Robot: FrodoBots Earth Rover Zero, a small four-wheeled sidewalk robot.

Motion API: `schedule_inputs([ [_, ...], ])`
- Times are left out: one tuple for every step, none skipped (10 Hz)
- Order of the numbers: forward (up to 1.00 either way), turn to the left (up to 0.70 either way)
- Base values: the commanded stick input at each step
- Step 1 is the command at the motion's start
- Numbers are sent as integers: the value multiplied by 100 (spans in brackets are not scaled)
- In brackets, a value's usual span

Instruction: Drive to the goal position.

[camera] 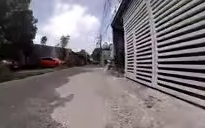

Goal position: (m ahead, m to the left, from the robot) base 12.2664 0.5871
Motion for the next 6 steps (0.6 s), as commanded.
schedule_inputs([
  [100,21],
  [100,6],
  [100,0],
  [100,1],
  [100,19],
  [100,27],
])
